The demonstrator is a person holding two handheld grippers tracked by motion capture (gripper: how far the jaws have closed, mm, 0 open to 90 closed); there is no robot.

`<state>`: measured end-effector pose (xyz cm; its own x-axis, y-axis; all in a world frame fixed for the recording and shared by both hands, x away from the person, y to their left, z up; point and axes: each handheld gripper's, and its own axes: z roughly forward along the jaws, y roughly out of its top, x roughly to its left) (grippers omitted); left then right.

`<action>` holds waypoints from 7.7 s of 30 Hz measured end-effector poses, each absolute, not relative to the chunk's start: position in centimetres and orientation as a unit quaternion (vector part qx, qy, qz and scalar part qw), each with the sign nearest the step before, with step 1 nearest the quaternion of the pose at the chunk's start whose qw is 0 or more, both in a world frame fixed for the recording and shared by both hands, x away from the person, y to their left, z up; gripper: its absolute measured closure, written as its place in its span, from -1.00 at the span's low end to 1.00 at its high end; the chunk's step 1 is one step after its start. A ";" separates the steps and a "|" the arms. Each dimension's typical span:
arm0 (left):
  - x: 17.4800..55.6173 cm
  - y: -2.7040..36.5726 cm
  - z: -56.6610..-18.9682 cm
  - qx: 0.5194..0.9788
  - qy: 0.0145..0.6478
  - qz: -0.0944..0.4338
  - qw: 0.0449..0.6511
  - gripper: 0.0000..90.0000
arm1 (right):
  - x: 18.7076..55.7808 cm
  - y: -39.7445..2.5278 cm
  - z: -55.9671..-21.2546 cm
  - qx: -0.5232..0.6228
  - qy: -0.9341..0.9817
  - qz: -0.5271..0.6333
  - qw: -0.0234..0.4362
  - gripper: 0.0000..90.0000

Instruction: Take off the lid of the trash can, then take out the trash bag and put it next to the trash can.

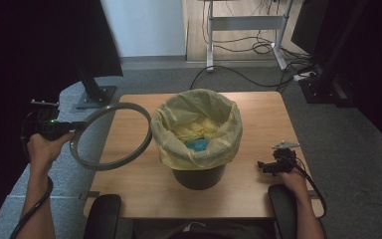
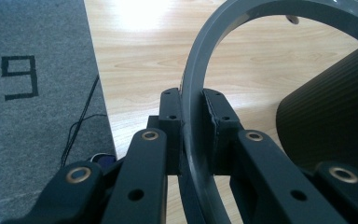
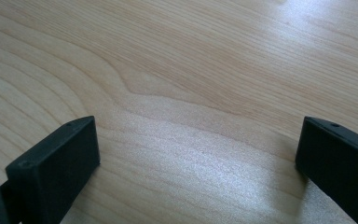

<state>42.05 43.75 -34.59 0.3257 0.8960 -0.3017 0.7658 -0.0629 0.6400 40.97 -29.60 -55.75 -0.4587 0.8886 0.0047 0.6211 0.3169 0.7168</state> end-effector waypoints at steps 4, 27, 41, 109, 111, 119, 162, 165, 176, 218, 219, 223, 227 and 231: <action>42.3 43.5 -35.6 0.722 0.576 0.089 0.374 0.75 | 41.0 -29.6 -55.7 0.480 0.786 0.333 0.201 -1.00; 43.3 42.2 -41.7 0.727 0.574 0.084 0.368 0.75 | 41.0 -29.6 -55.7 0.479 0.787 0.334 0.200 -1.00; 44.0 41.3 -46.2 0.725 0.580 0.078 0.362 0.75 | 41.0 -29.6 -55.7 0.479 0.787 0.334 0.200 -1.00; 43.0 35.3 -54.0 0.808 0.497 0.155 0.275 -0.98 | 40.9 -29.5 -55.6 0.466 0.797 0.333 0.191 -1.00; 43.1 35.4 -53.9 0.808 0.500 0.152 0.273 -0.96 | 41.0 -29.5 -55.5 0.462 0.802 0.329 0.187 -1.00; 43.3 35.6 -52.9 0.805 0.504 0.142 0.281 -0.92 | 40.8 -29.4 -54.6 0.452 0.807 0.332 0.184 -1.00; 40.4 30.9 -39.8 0.847 0.378 0.098 0.360 -0.93 | 39.1 -25.1 -41.0 0.335 0.849 0.390 0.118 -1.00; 40.3 30.4 -38.6 0.853 0.364 0.094 0.362 -0.92 | 38.9 -25.0 -39.7 0.327 0.851 0.396 0.114 -1.00; 39.2 28.7 -34.3 0.865 0.319 0.090 0.377 -0.91 | 37.8 -23.7 -35.3 0.290 0.859 0.410 0.101 -1.00; 35.6 16.9 -29.0 0.921 0.128 0.035 0.367 -0.53 | 35.8 -13.0 -29.7 0.107 0.909 0.401 0.032 -0.43; 35.6 17.1 -29.1 0.920 0.125 0.027 0.371 -0.44 | 35.8 -12.9 -29.8 0.104 0.911 0.399 0.027 -0.35; 35.3 17.6 -29.0 0.913 0.124 0.025 0.389 -0.13 | 35.6 -13.1 -29.5 0.083 0.911 0.404 0.007 0.16; 35.4 18.0 -28.5 0.908 0.125 0.014 0.399 0.26 | 35.5 -13.4 -28.7 0.078 0.909 0.410 0.000 0.59; 35.3 18.0 -28.1 0.903 0.119 0.015 0.412 0.68 | 35.6 -13.5 -28.1 0.079 0.905 0.418 -0.008 0.93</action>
<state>35.26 18.04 -28.09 0.9711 0.2277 -0.0709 0.2028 -0.6319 0.7480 35.60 -13.50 -28.08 -0.9874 0.1357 0.0809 0.1496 0.6377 0.7557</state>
